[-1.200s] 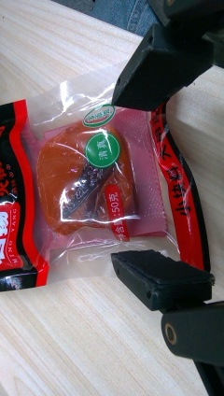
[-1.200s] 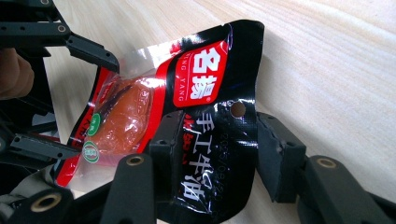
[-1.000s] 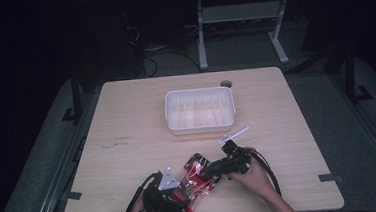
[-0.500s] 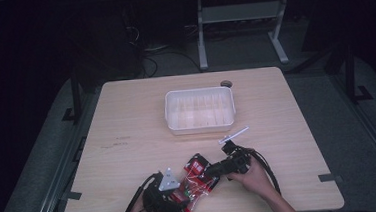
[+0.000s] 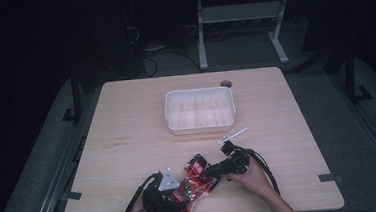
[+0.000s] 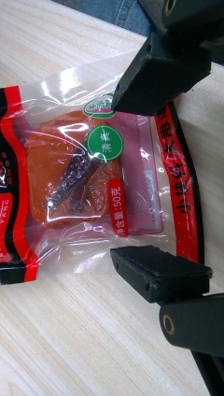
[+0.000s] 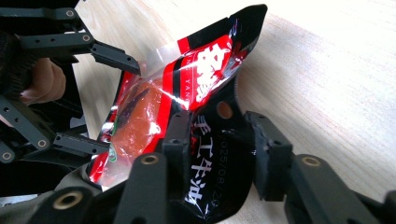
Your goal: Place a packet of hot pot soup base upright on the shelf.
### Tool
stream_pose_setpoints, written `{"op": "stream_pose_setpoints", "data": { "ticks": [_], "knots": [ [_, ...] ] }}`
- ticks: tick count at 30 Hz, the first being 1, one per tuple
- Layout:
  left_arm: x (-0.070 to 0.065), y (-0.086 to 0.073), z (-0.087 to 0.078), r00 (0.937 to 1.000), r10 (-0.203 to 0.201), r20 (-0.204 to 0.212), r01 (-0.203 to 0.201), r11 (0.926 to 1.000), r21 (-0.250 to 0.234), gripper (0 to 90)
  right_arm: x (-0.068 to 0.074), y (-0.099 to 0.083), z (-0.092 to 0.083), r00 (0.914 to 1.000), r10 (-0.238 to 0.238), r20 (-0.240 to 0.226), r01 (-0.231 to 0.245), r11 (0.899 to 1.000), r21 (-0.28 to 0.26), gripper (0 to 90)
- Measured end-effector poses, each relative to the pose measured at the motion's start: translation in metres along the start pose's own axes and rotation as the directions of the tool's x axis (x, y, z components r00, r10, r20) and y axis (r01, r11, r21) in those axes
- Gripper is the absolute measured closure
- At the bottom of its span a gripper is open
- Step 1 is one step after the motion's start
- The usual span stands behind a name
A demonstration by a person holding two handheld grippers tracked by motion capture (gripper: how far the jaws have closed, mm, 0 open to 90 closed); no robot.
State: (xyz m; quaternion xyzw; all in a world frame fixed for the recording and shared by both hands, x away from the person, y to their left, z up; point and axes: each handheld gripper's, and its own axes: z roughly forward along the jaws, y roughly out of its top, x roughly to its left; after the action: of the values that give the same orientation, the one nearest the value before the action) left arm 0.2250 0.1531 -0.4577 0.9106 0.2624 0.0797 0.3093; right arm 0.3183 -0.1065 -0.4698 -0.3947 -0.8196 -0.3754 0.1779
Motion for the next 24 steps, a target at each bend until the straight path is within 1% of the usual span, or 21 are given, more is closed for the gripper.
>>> {"op": "stream_pose_setpoints", "data": {
  "ticks": [3,4,5,6,7,8,9,12,14,18,21,24],
  "knots": [
    [0.0000,0.0000,0.0000,1.0000,0.001,-0.001,-0.001,1.0000,0.000,24.2,0.0010,0.0005,0.0004,1.0000,0.000,0.005,0.000,1.000,0.005,68.2],
    [-0.0001,0.0000,0.0000,1.0000,0.000,-0.001,0.000,1.0000,-0.001,24.2,0.0011,0.0006,-0.0003,1.0000,0.005,0.003,-0.005,1.000,0.002,71.8],
    [-0.0001,0.0001,0.0000,1.0000,0.001,-0.001,-0.001,1.0000,0.001,24.2,0.0009,0.0006,-0.0013,0.9999,0.009,-0.013,-0.009,1.000,0.000,78.3],
    [-0.0001,0.0001,0.0000,1.0000,0.001,-0.001,-0.001,1.0000,0.001,24.2,0.0009,0.0006,-0.0013,0.9999,0.009,-0.013,-0.009,1.000,0.000,78.3],
    [-0.0002,0.0000,0.0000,1.0000,0.000,-0.002,0.000,1.0000,-0.001,24.2,0.0026,0.0008,-0.0016,0.9995,0.006,-0.031,-0.006,1.000,-0.005,84.4],
    [-0.0002,0.0000,0.0000,1.0000,0.000,-0.002,0.000,1.0000,-0.001,24.2,0.0026,0.0008,-0.0016,0.9995,0.006,-0.031,-0.006,1.000,-0.005,84.4],
    [0.0000,-0.0001,0.0001,1.0000,0.001,-0.001,-0.001,1.0000,-0.002,24.2,0.0056,0.0013,-0.0012,0.9996,-0.002,-0.027,0.002,1.000,0.001,86.7],
    [-0.0003,-0.0002,0.0001,1.0000,0.003,-0.003,-0.003,1.0000,-0.003,24.2,0.0065,0.0017,-0.0015,0.9995,-0.002,-0.030,0.002,1.000,0.002,87.9],
    [-0.0002,-0.0003,0.0002,1.0000,0.003,-0.003,-0.003,1.0000,-0.004,24.2,0.0064,0.0019,-0.0012,0.9993,0.005,-0.038,-0.005,1.000,0.005,86.0],
    [0.0003,-0.0005,0.0002,1.0000,0.002,-0.001,-0.002,1.0000,-0.005,24.2,0.0068,0.0028,0.0016,0.9991,0.011,-0.042,-0.009,1.000,0.029,84.6],
    [0.0004,-0.0006,0.0001,1.0000,0.004,-0.003,-0.004,1.0000,-0.003,24.2,0.0055,0.0028,0.0013,0.9985,0.020,-0.051,-0.018,0.999,0.039,87.6],
    [0.0005,-0.0008,-0.0001,1.0000,0.004,-0.006,-0.004,1.0000,-0.004,24.2,0.0062,0.0029,-0.0009,0.9977,0.027,-0.063,-0.024,0.999,0.044,88.7]
  ]
}}
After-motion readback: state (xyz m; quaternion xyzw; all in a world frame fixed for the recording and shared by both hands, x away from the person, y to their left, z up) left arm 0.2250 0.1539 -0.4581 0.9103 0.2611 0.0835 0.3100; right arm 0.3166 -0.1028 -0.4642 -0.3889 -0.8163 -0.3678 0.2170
